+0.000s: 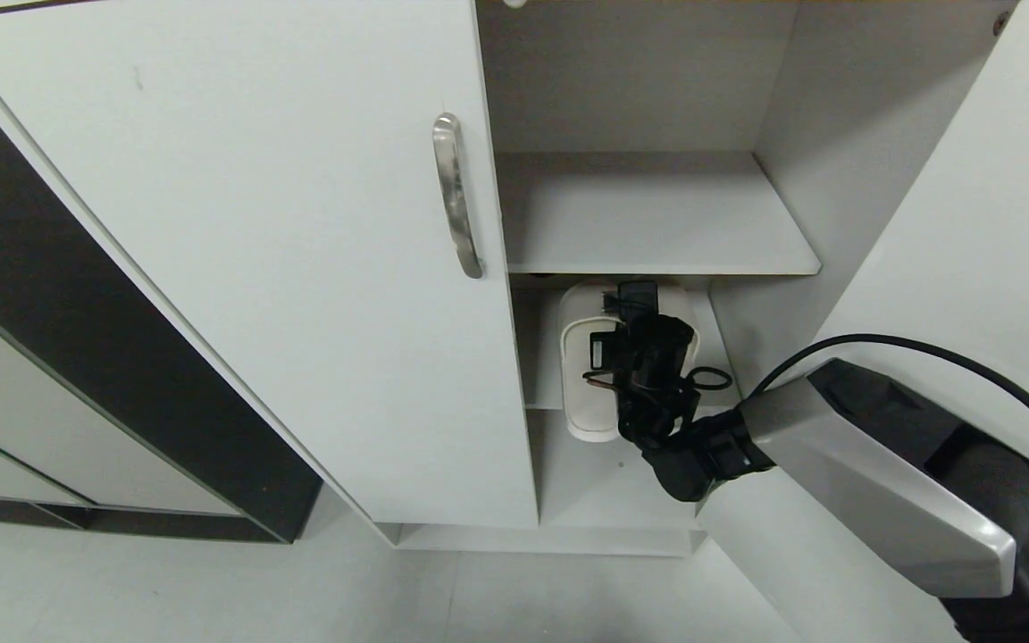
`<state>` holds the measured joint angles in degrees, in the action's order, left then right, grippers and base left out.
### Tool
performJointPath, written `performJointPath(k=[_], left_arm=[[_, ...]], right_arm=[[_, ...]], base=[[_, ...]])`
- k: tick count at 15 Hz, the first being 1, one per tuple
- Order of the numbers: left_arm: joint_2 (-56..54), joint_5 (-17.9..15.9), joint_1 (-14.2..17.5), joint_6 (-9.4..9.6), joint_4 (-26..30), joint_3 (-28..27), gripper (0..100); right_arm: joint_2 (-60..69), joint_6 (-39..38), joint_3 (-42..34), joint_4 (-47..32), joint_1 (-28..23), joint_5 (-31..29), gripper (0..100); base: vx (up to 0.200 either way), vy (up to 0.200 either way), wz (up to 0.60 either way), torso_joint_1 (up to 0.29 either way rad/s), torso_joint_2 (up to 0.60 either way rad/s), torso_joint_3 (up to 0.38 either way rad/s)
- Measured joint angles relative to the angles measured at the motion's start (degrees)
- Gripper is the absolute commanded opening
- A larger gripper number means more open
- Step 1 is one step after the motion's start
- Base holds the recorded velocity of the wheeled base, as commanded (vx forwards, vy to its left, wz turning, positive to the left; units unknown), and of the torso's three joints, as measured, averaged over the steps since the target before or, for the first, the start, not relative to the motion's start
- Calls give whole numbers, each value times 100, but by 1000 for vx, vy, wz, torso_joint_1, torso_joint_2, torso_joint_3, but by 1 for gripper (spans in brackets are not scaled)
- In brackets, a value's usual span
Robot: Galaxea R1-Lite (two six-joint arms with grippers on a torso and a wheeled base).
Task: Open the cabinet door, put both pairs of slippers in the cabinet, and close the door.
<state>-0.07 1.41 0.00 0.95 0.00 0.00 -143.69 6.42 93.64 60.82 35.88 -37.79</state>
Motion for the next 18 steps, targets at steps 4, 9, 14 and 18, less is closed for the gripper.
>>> performJointPath(k=[4,9,14,18], left_arm=[[0,-2,0,0,0,0,0],[0,-2,0,0,0,0,0],[0,-2,0,2,0,0,0],[0,-2,0,2,0,0,0]], right_arm=[[-144,-9,435,-371,-93,0,0],[-313,-38,606,-378,-168,-2,0],[-367,-40,622,-378,-176,0,100],[-396,-38,611,-371,-178,-2,100]], base=[[0,0,0,0,0,0],[0,0,0,0,0,0],[0,0,0,0,0,0],[0,0,0,0,0,0]])
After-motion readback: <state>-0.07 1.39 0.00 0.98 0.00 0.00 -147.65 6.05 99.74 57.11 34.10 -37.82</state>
